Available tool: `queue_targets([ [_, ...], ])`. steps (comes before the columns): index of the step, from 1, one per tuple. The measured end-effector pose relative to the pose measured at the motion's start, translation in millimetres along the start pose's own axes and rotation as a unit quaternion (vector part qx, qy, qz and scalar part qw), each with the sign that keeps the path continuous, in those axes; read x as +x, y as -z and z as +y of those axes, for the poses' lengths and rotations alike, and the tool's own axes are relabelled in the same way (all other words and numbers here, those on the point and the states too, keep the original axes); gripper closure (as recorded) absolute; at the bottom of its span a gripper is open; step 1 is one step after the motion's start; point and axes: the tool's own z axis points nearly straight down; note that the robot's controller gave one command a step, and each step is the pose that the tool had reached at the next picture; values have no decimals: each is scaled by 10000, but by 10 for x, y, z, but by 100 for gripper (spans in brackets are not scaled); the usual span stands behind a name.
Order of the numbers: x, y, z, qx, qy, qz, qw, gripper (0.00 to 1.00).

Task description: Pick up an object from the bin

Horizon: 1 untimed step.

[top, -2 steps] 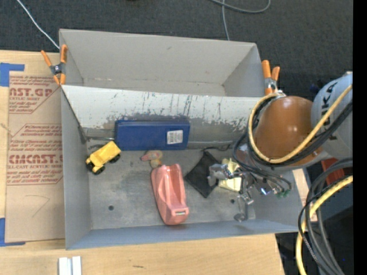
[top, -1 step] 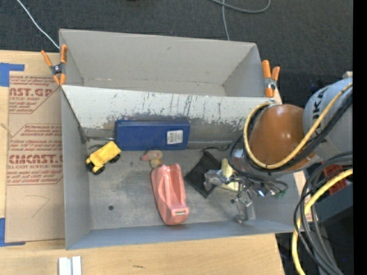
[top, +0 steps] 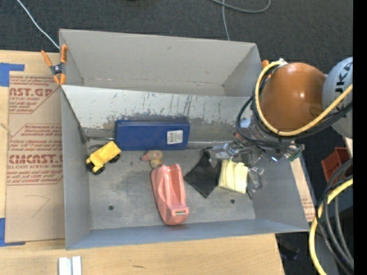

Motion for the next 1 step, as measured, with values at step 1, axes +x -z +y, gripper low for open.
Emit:
queue_targets([
  [1,48,-338,-34,35,-952,-33,9954,0],
])
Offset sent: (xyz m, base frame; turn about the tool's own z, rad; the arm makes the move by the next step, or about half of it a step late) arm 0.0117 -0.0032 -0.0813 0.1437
